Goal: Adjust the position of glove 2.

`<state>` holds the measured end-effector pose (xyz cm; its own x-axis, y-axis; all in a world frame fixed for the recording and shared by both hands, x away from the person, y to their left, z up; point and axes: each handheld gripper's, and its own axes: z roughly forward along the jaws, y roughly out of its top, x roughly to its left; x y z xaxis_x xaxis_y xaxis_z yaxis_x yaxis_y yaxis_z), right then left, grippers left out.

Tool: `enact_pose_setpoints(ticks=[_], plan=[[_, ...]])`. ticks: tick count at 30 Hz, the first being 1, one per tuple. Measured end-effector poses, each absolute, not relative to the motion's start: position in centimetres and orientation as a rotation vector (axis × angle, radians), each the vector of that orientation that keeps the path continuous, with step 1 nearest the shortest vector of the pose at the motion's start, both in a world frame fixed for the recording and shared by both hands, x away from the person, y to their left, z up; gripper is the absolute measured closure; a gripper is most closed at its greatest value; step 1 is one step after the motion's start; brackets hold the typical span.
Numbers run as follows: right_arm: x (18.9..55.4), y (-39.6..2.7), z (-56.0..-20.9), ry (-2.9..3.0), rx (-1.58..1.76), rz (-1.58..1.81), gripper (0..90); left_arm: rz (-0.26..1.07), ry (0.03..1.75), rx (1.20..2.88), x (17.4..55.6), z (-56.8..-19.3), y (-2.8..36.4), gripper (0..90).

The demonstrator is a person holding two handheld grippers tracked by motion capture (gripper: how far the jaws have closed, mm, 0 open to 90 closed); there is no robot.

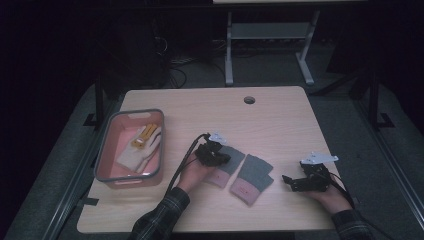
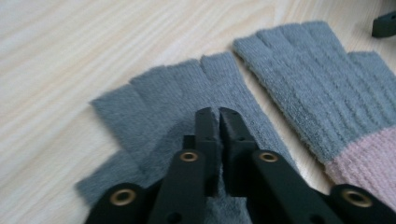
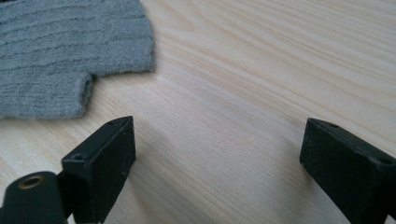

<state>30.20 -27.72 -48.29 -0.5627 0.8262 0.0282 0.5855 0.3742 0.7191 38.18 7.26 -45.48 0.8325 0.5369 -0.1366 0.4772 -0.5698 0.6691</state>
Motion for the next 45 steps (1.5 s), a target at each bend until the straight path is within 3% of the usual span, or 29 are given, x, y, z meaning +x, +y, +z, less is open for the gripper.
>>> enact_pose_setpoints(ticks=[7,13,18,29,34,35,36,37,38,39,40,41,45], plan=[[30.2,-27.7,-48.3,2.303,1.235,0.999,10.0,0.198,0.843,2.252,38.0,-44.6,9.6,71.1],[30.2,-27.7,-48.3,2.303,1.235,0.998,10.0,0.196,0.931,2.256,37.9,-45.2,11.3,58.1],[30.2,-27.7,-48.3,2.303,1.236,0.998,10.0,0.183,0.957,2.271,37.5,-45.6,11.4,55.5],[30.2,-27.7,-48.2,2.311,1.237,0.993,10.6,0.097,0.954,2.244,37.5,-45.9,11.4,82.1],[30.3,-27.6,-47.5,2.396,1.235,1.022,22.5,0.089,0.954,2.204,37.5,-45.4,11.7,84.5],[30.1,-27.4,-47.2,2.405,1.216,1.048,29.8,0.090,0.957,2.185,37.5,-45.2,11.8,84.7],[29.7,-26.9,-46.8,2.443,1.146,1.086,49.9,0.086,0.956,2.163,37.6,-44.7,12.0,84.9],[29.7,-26.9,-46.8,2.443,1.146,1.086,49.9,0.086,0.956,2.163,37.6,-44.7,12.0,85.0],[29.2,-26.2,-46.5,2.511,1.089,1.123,62.5,0.086,0.949,2.150,37.6,-44.3,12.2,85.0],[29.2,-26.2,-46.5,2.511,1.089,1.123,62.5,0.086,0.949,2.150,37.6,-44.3,12.2,85.0],[28.8,-25.4,-46.4,2.574,1.034,1.137,73.5,0.068,0.950,2.131,37.5,-44.0,12.4,85.0],[28.6,-25.0,-46.3,2.600,1.012,1.142,78.7,0.064,0.949,2.127,37.5,-43.9,12.5,85.0],[28.2,-23.4,-46.3,2.680,0.936,1.164,87.3,0.042,0.940,2.106,37.5,-43.6,12.5,85.0]])
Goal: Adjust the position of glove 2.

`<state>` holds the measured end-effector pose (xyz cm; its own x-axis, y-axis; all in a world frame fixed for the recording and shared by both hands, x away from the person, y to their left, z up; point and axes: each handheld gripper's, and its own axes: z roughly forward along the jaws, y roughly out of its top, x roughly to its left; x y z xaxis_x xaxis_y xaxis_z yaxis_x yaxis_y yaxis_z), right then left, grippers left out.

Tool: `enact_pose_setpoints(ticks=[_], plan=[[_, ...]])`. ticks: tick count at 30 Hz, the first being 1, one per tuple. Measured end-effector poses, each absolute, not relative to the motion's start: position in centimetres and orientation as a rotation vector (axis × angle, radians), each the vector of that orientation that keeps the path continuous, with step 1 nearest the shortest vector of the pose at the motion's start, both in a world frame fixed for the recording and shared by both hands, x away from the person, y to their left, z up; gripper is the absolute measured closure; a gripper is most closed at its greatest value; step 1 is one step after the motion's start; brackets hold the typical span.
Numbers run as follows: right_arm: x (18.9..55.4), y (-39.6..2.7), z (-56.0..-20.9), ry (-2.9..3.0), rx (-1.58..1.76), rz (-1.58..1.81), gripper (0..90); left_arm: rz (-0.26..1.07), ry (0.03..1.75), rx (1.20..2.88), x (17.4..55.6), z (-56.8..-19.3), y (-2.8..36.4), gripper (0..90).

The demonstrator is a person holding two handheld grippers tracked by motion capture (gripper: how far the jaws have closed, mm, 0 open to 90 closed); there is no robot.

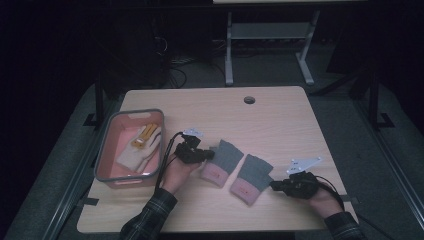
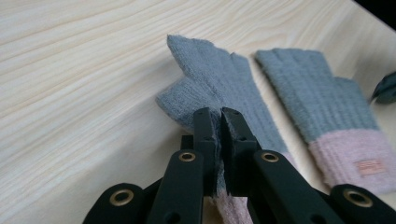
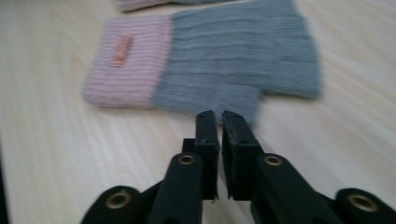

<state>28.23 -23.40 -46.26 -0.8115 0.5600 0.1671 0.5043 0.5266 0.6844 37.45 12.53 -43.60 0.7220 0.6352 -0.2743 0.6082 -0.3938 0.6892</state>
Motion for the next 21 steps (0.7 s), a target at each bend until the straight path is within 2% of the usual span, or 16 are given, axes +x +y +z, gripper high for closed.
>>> enact_pose_setpoints(ticks=[8,21], plan=[[28.3,-21.3,-46.6,2.744,0.870,1.142,88.9,0.061,0.918,2.077,37.1,-42.7,12.3,85.2],[29.6,-18.8,-46.5,2.759,0.837,1.148,90.0,0.019,0.888,2.054,36.9,-42.0,11.7,85.3]])
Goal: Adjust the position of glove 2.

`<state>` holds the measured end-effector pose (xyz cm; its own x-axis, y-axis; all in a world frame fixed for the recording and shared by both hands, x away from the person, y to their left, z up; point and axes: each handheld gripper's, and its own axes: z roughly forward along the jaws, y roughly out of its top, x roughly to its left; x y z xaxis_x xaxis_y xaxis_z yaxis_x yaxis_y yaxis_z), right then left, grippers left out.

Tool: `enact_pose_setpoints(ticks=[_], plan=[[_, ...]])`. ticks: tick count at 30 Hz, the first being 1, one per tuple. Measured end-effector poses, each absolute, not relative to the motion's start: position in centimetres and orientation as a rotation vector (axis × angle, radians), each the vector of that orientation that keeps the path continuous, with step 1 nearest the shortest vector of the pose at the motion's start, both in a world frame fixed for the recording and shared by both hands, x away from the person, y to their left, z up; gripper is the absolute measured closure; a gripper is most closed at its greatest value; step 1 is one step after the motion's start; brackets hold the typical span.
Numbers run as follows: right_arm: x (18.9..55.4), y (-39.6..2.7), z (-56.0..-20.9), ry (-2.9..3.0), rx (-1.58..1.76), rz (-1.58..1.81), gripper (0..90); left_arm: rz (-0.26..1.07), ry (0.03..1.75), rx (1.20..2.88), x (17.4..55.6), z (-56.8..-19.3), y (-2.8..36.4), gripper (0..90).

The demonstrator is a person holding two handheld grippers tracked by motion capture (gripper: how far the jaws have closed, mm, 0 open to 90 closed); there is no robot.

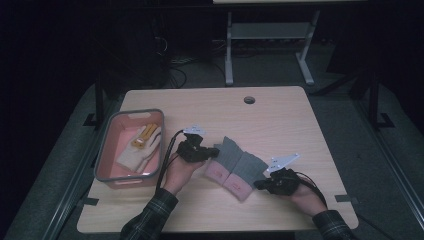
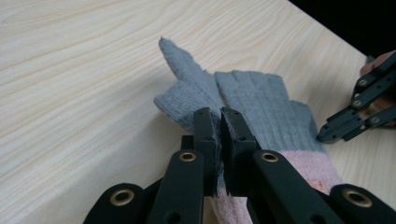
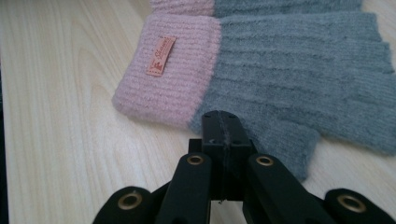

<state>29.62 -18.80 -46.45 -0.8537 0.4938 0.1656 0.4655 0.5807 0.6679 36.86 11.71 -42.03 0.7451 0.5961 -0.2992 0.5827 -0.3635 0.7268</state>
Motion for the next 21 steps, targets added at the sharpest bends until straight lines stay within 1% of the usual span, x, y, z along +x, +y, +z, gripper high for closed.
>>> enact_pose_setpoints(ticks=[11,21], plan=[[29.9,-18.4,-46.7,2.759,0.835,1.135,90.0,-0.007,0.820,2.035,36.3,-41.0,10.5,85.5],[30.6,-16.9,-46.6,2.755,0.851,1.122,90.0,-0.036,0.755,2.051,35.5,-40.6,9.0,86.1]])
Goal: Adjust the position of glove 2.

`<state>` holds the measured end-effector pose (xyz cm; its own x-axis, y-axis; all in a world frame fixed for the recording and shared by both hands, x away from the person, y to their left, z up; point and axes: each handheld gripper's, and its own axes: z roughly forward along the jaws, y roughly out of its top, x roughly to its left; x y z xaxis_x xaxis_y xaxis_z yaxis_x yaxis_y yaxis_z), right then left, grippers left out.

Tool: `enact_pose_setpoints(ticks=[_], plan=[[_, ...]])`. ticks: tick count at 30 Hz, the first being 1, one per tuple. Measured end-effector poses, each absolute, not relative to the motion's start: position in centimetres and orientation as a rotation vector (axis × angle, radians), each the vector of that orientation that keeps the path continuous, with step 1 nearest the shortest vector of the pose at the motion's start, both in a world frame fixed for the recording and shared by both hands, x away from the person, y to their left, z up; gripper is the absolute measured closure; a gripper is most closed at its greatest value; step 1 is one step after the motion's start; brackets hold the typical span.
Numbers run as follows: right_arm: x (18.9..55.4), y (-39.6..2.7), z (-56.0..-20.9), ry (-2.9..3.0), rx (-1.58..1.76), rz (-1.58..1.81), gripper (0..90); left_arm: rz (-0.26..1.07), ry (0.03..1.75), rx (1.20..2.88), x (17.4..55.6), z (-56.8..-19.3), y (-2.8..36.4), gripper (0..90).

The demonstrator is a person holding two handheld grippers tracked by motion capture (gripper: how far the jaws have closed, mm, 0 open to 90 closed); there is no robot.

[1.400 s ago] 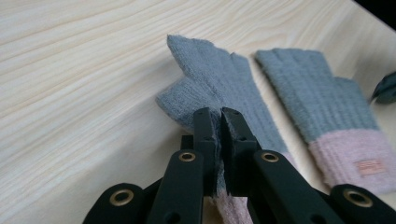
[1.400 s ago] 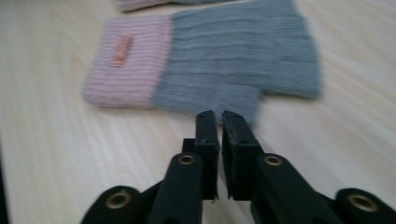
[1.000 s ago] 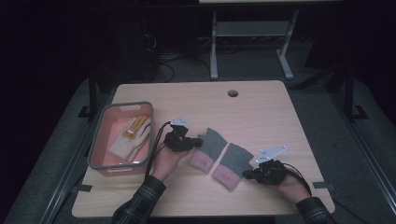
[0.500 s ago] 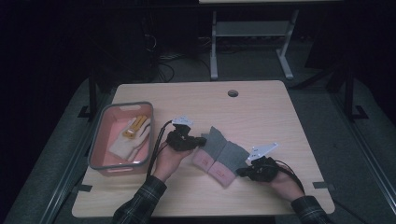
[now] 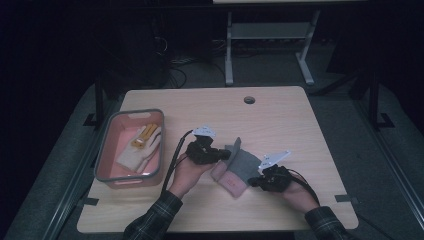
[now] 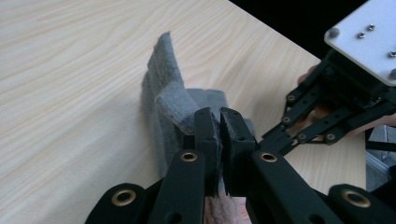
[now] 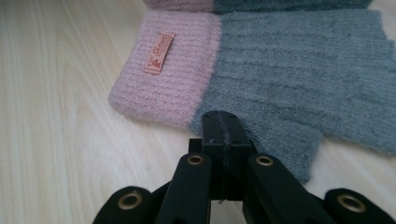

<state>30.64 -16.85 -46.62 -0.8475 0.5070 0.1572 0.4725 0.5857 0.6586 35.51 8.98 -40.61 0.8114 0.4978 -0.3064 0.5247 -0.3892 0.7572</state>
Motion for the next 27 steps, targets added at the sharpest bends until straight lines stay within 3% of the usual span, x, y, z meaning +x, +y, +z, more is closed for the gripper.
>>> enact_pose_setpoints(ticks=[11,27], plan=[[31.4,-13.9,-46.6,2.766,0.808,1.116,90.0,-0.079,0.734,2.103,34.9,-42.0,7.4,86.1],[31.0,-14.6,-46.5,2.753,0.815,1.121,89.8,-0.160,0.685,2.084,34.3,-42.0,6.4,82.3]])
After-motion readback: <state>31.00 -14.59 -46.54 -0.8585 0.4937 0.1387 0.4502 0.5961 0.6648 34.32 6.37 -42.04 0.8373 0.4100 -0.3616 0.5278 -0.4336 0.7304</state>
